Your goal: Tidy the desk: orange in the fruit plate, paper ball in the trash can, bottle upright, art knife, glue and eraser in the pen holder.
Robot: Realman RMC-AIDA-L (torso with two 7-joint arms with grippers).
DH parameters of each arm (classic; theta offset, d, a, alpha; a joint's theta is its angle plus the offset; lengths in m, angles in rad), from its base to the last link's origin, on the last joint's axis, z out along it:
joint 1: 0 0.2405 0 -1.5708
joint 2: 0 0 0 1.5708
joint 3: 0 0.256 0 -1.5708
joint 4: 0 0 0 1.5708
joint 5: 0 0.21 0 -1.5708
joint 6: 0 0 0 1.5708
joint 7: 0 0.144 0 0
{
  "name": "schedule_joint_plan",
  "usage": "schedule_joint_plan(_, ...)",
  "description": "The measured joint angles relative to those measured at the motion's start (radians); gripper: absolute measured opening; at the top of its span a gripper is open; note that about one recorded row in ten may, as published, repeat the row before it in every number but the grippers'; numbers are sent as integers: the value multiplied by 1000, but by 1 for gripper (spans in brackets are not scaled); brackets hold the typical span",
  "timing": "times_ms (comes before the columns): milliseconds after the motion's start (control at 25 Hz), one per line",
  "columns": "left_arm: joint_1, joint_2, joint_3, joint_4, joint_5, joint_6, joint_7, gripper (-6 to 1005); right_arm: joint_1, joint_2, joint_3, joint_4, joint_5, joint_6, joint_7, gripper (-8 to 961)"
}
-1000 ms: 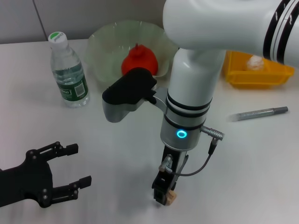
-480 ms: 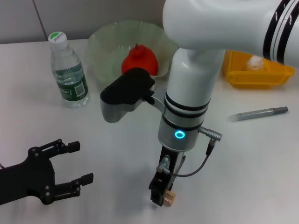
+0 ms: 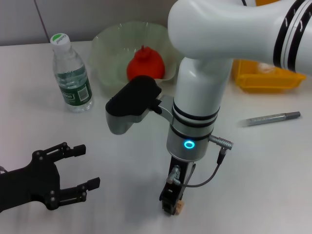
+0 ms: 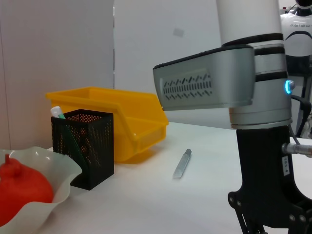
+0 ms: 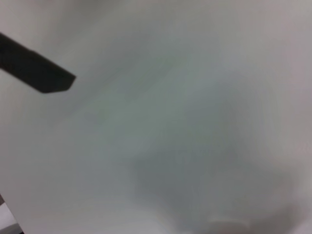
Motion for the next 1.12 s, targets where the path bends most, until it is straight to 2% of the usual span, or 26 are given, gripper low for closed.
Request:
schedule_joint_plan(160, 0, -1, 0, -1, 0, -3, 0, 811, -5, -1, -8, -9, 1, 2, 0, 393)
schedule_joint_plan(360, 0, -1, 0, -2, 0, -5, 0, 811, -14, 0, 1, -23, 1, -9, -4, 262)
schedule_joint_plan(520, 0, -1, 0, -3, 0, -6, 0, 811, -39, -6, 58, -56, -14, -45, -8, 263)
schedule_joint_plan(920, -3, -1, 0, -4, 0, -5, -7, 811, -215, -14, 526, -393, -382, -271, -42, 265)
schedule_joint_plan(960, -3, -1, 0, -4, 0, -5, -7, 811, -234, -15, 611, -445, -429, -300, -65, 266)
schedule_joint_plan(1000, -4, -1, 0, -4, 0, -5, -8, 811, -234, -15, 611, -445, -429, -300, -65, 266)
schedule_joint_plan(1120, -4, -1, 0, -4, 0, -5, -9, 811, -262, -19, 732, -528, -501, -322, -113, 267)
